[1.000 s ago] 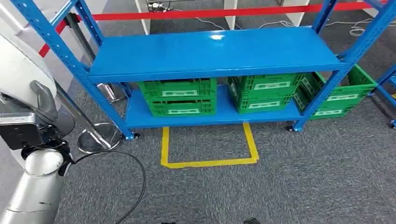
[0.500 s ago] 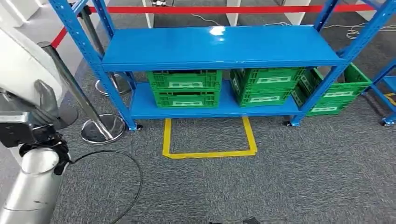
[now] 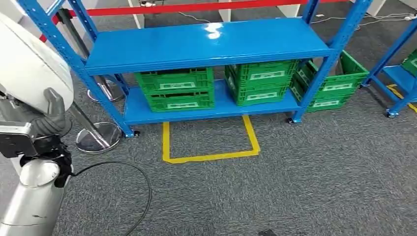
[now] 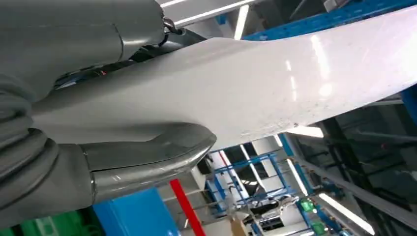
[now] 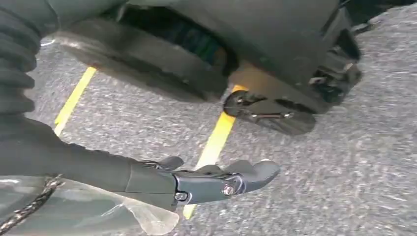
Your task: Take the parts from the cabinet and place them on the table.
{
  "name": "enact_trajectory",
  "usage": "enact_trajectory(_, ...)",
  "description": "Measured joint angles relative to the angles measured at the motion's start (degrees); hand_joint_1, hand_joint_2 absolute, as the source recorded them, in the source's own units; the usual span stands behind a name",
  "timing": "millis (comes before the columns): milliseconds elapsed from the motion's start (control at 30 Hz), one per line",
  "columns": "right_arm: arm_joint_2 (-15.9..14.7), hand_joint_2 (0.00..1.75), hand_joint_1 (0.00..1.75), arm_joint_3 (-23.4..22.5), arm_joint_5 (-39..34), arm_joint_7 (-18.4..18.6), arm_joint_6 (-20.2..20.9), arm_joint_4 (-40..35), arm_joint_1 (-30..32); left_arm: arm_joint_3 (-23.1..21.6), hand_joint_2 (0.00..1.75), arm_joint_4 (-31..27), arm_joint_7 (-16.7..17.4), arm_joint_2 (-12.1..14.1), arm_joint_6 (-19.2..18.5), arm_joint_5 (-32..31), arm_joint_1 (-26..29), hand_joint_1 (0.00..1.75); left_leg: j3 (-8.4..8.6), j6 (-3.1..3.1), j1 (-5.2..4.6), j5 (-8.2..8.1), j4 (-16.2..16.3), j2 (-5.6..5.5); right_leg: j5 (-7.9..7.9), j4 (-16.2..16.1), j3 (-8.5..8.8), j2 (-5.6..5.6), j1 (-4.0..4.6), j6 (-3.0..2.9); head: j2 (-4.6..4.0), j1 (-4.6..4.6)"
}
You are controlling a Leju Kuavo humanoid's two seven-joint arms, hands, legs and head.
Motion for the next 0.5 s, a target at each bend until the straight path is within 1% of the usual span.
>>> enact_trajectory(33,-0.02,1.75,0.0,-0.02,-0.02,0.02,0.0,0.0,0.05,0.0,1.75,0.0,0.0,0.04,-0.02,0.02,0.17,1.75,0.23,0.06,0.03,0.51,0.02,-0.03,0.21,0.04,-0.28,0.3,0.0,0.03,0.0,-0.02)
enact_trajectory(67,-0.02,1.75,0.0,-0.11,-0.11,0.02,-0.02,0.0,0.05,0.0,1.75,0.0,0.0,0.09,-0.06,0.02,0.22,1.75,1.49,0.2,0.05,2.09,-2.02,-0.06,0.41,0.11,-0.55,0.72,0.0,0.1,0.0,-0.04)
enact_trajectory(100,-0.02,1.75,0.0,-0.22,-0.22,0.0,-0.02,0.0,0.02,0.0,1.75,0.0,-0.07,0.13,-0.18,0.02,0.21,1.75,3.7,0.46,0.04,4.29,-6.04,-0.18,0.57,0.18,-0.7,1.15,0.01,0.23,0.0,-0.02)
enact_trajectory(133,-0.02,1.75,0.0,-0.33,-0.33,-0.09,-0.04,0.0,-0.02,0.0,1.75,-0.02,-0.11,0.15,-0.17,0.09,0.19,1.75,6.86,0.84,0.04,6.88,-11.76,-0.92,0.71,0.19,-0.7,1.6,0.03,0.39,0.0,-0.02)
enact_trajectory(167,-0.02,1.75,0.0,-0.37,-0.44,-0.2,-0.04,0.0,-0.05,0.02,1.75,-0.07,-0.18,0.17,-0.33,0.11,0.14,1.75,9.09,1.32,0.03,8.08,-16.1,-2.55,0.85,0.18,-0.78,1.95,-0.06,0.56,0.0,-0.02)
enact_trajectory(200,-0.02,1.75,0.0,-0.37,-0.5,-0.31,-0.04,0.0,-0.18,0.07,1.75,-0.07,-0.24,0.24,-0.44,0.15,0.1,1.75,9.68,1.58,0.02,7.5,-17.31,-3.35,1.08,0.33,-1.18,2.24,0.28,0.93,0.0,0.09)
enact_trajectory(233,-0.02,1.75,0.0,-0.39,-0.52,-0.33,-0.02,0.0,-0.2,0.11,1.75,-0.18,-0.28,0.33,-0.5,0.17,-0.02,1.75,9.6,1.68,-0.08,7.36,-17.86,-2.97,1.37,0.39,-1.66,2.61,0.13,1.35,0.0,-0.09)
enact_trajectory(267,-0.02,1.75,0.0,-0.42,-0.59,-0.35,-0.02,0.0,-0.11,0.11,1.75,-0.2,-0.31,0.31,-0.52,0.17,-0.01,1.75,9.32,1.72,-0.12,7.43,-17.73,-2.74,1.66,0.32,-1.93,2.85,0.0,1.7,0.0,0.11)
enact_trajectory(300,-0.02,1.75,0.0,-0.44,-0.66,-0.35,-0.02,0.0,0.07,0.11,1.75,-0.22,-0.31,0.31,-0.57,0.17,-0.01,1.75,9.23,1.93,-0.21,7.58,-17.74,-2.51,1.99,0.04,-1.97,3.11,-0.08,2.11,0.0,0.0)
enact_trajectory(333,-0.11,1.75,0.0,-0.46,-0.7,-0.35,-0.07,0.0,0.24,0.11,1.75,-0.35,-0.33,0.26,-0.74,0.15,-0.05,1.75,9.3,2.37,0.21,8.18,-18.46,-2.02,2.01,0.09,-2.35,3.2,0.13,2.44,0.0,0.04)
enact_trajectory(367,-0.24,1.75,0.0,-0.48,-0.92,-0.28,-0.09,0.0,0.26,0.11,1.75,-0.48,-0.37,0.15,-0.79,0.15,-0.18,1.75,9.31,2.57,0.35,8.52,-18.8,-1.24,1.04,0.9,-3.08,1.7,0.02,2.56,0.0,0.13)
enact_trajectory(400,-0.39,1.75,0.0,-0.5,-1.05,-0.06,-0.07,0.0,0.31,0.11,1.75,-0.5,-0.46,0.04,-0.83,0.15,-0.28,1.75,9.06,2.9,0.33,8.7,-18.8,-0.98,-1.01,3.3,-4.15,0.56,0.0,2.8,0.0,0.51)
enact_trajectory(433,-0.44,1.75,0.0,-0.59,-1.16,0.29,-0.07,0.0,0.25,0.15,1.75,-0.5,-0.46,0.09,-0.83,0.15,-0.29,1.75,8.76,3.05,0.29,8.79,-18.75,-0.46,-3.54,7.77,-6.09,0.01,-0.15,3.07,0.0,0.57)
enact_trajectory(467,-0.63,1.75,0.0,-0.81,-1.4,0.74,-0.04,0.0,0.16,0.15,1.75,-0.5,-0.46,-0.02,-0.83,0.15,-0.24,1.75,8.47,3.19,0.24,8.94,-18.75,0.18,-5.81,12.71,-8.23,-0.21,-0.18,3.29,0.0,0.46)
enact_trajectory(500,-0.74,1.75,0.0,-0.92,-1.42,0.81,-0.04,0.0,0.15,0.15,1.75,-0.5,-0.48,-0.17,-0.83,0.15,-0.24,1.75,8.21,3.23,0.24,9.08,-18.72,0.69,-7.19,16.51,-9.77,-0.24,-0.17,3.52,0.0,0.55)
